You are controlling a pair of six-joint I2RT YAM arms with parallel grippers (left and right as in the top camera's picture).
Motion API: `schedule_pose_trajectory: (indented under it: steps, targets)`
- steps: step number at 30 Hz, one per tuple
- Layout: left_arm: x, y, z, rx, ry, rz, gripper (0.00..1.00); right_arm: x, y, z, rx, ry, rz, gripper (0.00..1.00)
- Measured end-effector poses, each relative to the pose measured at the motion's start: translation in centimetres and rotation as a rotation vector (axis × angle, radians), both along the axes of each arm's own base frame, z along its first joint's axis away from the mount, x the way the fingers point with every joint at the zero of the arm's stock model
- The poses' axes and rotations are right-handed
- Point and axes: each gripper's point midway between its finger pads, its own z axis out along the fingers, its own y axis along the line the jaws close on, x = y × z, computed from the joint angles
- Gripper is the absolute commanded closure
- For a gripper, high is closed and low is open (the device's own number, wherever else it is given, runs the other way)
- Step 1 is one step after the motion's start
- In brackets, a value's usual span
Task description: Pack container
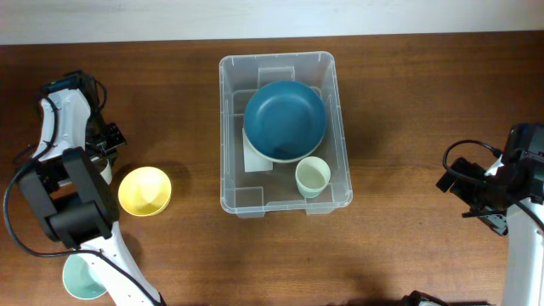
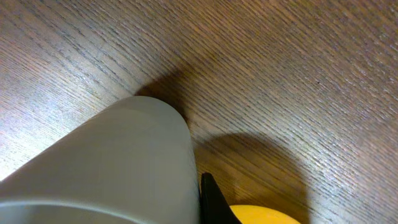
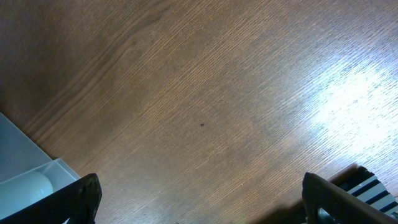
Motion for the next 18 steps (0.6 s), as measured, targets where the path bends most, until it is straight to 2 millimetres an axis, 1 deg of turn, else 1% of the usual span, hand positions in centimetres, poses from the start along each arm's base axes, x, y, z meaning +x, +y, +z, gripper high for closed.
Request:
schedule_pose_trajectory:
  steps: [3, 5, 7, 8, 9, 10, 12, 14, 15, 16, 18]
  targets:
    - [0.1, 0.0, 1.1, -0.002, 0.003, -0.003, 0.99, 0.0, 0.0, 0.0, 0.0, 0.0, 0.0, 0.01]
    - [0.7, 0.1, 2.6, 0.003, -0.014, -0.008, 1.0, 0.0, 0.0, 0.0, -0.001, -0.001, 0.001, 0.01]
    - [1.3, -0.1, 4.4, 0.011, -0.035, -0.024, 1.0, 0.0, 0.0, 0.0, 0.0, 0.0, 0.0, 0.01]
    - [2.1, -0.5, 5.7, 0.019, -0.066, -0.046, 0.99, 0.0, 0.0, 0.0, -0.001, -0.001, 0.0, 0.01]
    - [2.6, -1.0, 6.6, 0.024, -0.085, -0.063, 1.0, 0.0, 0.0, 0.0, 0.0, 0.0, 0.0, 0.01]
    - [2.9, -1.9, 7.8, 0.024, -0.099, -0.086, 1.0, 0.0, 0.0, 0.0, 0.0, -0.001, 0.001, 0.01]
    - [3.8, -4.2, 10.6, 0.031, -0.156, -0.144, 0.99, 0.0, 0.0, 0.0, 0.0, 0.0, 0.0, 0.01]
    - [4.6, -8.1, 14.3, 0.036, -0.249, -0.235, 0.99, 0.0, 0.0, 0.0, 0.0, 0.0, 0.0, 0.01]
    - [4.7, -9.9, 15.9, 0.037, -0.288, -0.275, 0.99, 0.0, 0.0, 0.0, 0.0, 0.0, 0.001, 0.01]
    - [4.5, -12.1, 17.7, 0.037, -0.329, -0.327, 1.0, 0.0, 0.0, 0.0, 0.0, 0.0, 0.0, 0.01]
    - [3.5, -16.5, 20.8, 0.022, -0.396, -0.43, 0.99, 0.0, 0.0, 0.0, 0.0, 0.0, 0.0, 0.01]
